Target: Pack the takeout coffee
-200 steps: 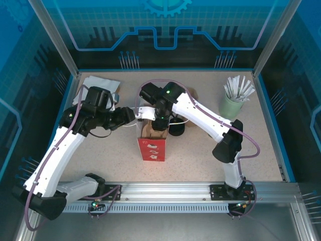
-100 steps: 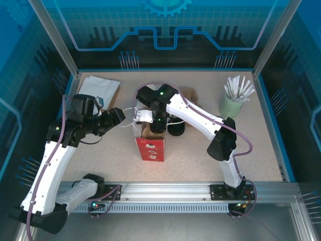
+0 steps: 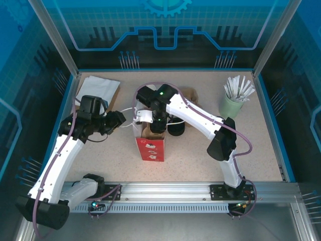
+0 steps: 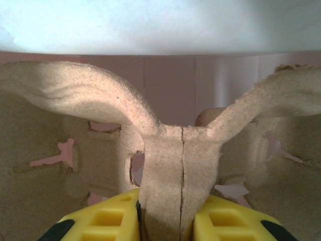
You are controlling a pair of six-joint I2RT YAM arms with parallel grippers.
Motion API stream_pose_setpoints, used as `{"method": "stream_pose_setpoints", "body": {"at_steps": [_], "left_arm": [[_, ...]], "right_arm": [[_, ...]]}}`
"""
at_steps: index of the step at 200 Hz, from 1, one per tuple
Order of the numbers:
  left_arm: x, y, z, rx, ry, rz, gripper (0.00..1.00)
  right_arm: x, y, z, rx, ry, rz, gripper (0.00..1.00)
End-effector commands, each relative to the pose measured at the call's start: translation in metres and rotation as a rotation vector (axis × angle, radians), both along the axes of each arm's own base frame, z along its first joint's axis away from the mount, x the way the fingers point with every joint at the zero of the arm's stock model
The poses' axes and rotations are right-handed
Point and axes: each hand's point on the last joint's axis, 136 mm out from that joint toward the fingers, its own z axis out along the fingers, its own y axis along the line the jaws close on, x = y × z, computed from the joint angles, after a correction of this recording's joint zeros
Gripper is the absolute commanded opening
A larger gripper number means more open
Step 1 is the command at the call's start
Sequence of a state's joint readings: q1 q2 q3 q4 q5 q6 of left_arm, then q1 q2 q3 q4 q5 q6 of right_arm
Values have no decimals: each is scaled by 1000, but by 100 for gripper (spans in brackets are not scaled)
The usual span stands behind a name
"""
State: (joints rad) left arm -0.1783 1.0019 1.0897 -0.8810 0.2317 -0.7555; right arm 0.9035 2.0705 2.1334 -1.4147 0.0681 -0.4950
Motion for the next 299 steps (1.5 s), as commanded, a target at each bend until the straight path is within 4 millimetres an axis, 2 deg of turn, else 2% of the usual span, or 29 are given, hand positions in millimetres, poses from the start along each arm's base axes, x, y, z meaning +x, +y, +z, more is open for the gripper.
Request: {"method": "stream_pose_setpoints", "body": {"at_steps": [1,19,50,111,219,299], "left_arm": [[5,2,6,-12,-31,18,22],[4,5,11,1,-44,29,9],[2,8,21,13,-61,32,5],[0,4,39,-14,-93,16,4],[-5,6,45,-8,-114,21,4],[-9,12,42,19,-107,37,3]], "right_arm": [[-7,-9,-14,-84,20,104,25],[-7,-10,-18,-98,21,105,25],[-7,-14,-25,-125,32,107,25],[-6,-17,-35,-158,44,106,26],[-7,-21,-52,-199,72,108,26],[-8,-22,-63,-216,89,117,26]]}}
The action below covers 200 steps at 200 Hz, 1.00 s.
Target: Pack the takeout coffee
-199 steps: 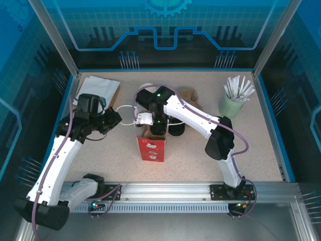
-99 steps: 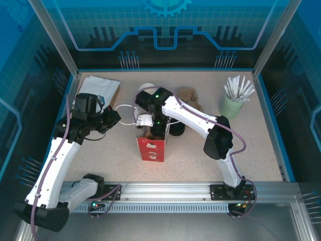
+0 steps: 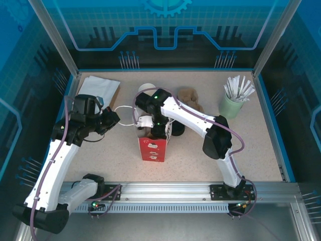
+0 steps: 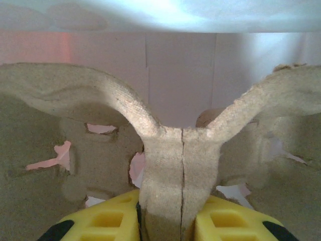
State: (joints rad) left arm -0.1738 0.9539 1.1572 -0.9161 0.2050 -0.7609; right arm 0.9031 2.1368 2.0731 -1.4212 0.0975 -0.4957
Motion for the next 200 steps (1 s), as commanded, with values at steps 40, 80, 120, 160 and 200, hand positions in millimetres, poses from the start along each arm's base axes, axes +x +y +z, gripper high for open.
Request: {"method": "stream_pose_setpoints", "body": {"at_steps": [40,80,120,160,200], "left_arm": [[-6,11,11,39,-26,36,2],[-6,12,12,44,-31,36,1],[-4,7,14,24,-43,14,1],[-6,12,8,55,-26,28,1],[-9,23,2,108,-1,61,1]], "right_arm": [[-4,-15,-29,-122,34,128,27],[-3,-7,-22,-80,32,121,29],[1,0,-6,-44,3,126,29],[1,-4,-24,-84,22,127,29],[0,-7,-36,-99,25,129,29]]}}
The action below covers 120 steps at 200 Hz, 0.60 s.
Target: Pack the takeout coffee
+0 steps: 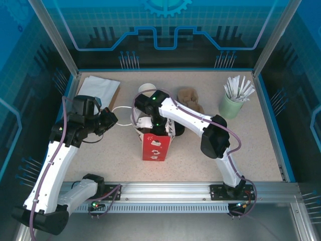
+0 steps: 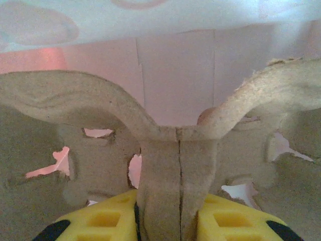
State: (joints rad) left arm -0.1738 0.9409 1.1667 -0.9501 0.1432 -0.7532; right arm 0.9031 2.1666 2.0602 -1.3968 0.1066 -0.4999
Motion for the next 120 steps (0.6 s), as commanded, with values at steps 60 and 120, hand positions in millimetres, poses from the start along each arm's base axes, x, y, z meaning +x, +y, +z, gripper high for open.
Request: {"method": "stream_pose_setpoints", "body": {"at_steps": [60,120], "left_arm": [[-7,18,-3,83,22,47,0],[-5,17,-2,78,19,43,0]], "right_arm": [[-2,-13,-40,-108,39,132,30],[-2,-19,-46,-144,41,133,36]]}}
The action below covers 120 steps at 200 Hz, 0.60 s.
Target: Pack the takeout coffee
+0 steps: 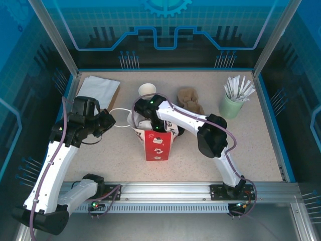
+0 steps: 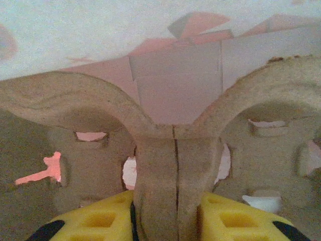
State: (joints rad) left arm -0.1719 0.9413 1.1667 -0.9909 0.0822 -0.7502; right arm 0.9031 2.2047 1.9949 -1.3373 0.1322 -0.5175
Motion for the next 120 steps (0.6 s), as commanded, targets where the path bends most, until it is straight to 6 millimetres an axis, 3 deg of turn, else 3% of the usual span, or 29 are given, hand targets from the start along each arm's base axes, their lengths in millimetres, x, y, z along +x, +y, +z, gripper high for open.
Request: {"method": "stream_pose_setpoints", "body": {"at_steps": [1,50,120], "left_arm": [[-2,6,6,25,-12,1,0],[0,-2,6,1,-22,-35,0],[-7,1,-10,13,21,-31,0]], "right_arm": [[-5,-15,-14,-92,35,113,36],[2,2,27,22,-19,95,54],[4,16,95,211,-73,23,65]]}}
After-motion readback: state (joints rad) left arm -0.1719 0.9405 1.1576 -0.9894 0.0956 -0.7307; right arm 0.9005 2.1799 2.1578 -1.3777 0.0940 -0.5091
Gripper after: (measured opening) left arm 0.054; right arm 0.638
